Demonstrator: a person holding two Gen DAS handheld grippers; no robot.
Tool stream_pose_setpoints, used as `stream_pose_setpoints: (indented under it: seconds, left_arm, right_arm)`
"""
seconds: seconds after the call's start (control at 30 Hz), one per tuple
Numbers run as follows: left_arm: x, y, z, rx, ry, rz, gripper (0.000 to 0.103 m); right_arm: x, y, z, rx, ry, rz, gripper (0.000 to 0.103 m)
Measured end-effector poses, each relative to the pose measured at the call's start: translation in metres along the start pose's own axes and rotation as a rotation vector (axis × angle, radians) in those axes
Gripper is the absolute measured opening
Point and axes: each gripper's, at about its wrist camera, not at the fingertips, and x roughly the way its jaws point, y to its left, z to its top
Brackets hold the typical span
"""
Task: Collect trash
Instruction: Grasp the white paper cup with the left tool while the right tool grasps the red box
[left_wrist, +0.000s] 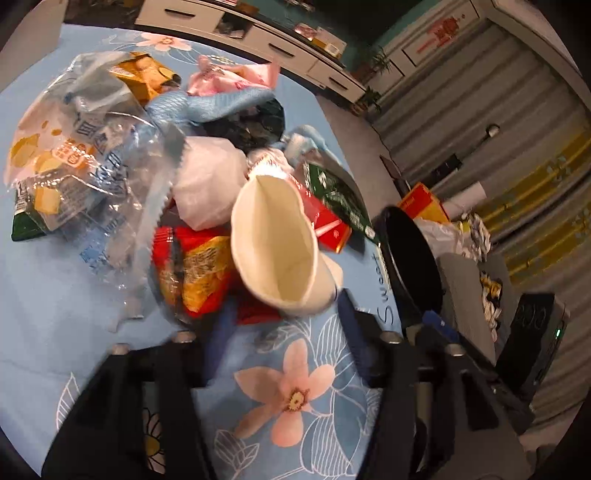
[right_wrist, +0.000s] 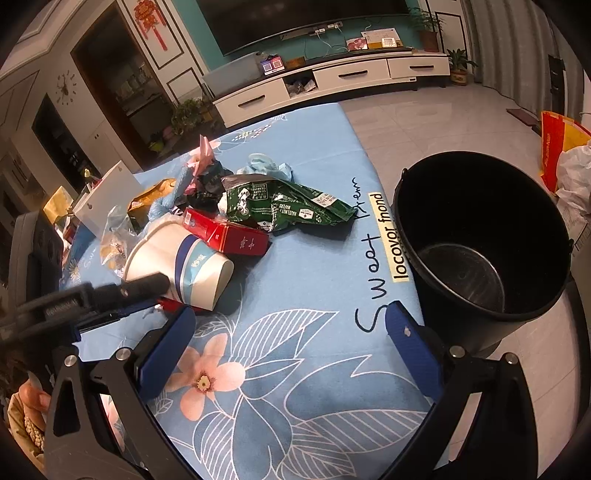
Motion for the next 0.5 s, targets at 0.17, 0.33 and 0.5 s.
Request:
stream_pose_setpoints:
  seconds: [0.17, 0.33, 0.5]
  left_arm:
    - [0.000, -0.005, 0.009, 0.002, -0.025, 0.026, 0.054]
    - [0.000, -0.006, 0.010, 0.000, -0.042, 0.039, 0.039]
    - [-0.030, -0.014, 0.002, 0.036, -0.071, -0.019, 0.032]
  right_arm:
    - [0.000, -0.001, 0.001, 0.004, 0.000, -0.001, 0.100]
    - [0.001, 0.001, 0.002, -0.010, 0.002, -0.004, 0.100]
    - [0.005, 0.008, 0.009, -0.046, -0.015, 0.011, 0.100]
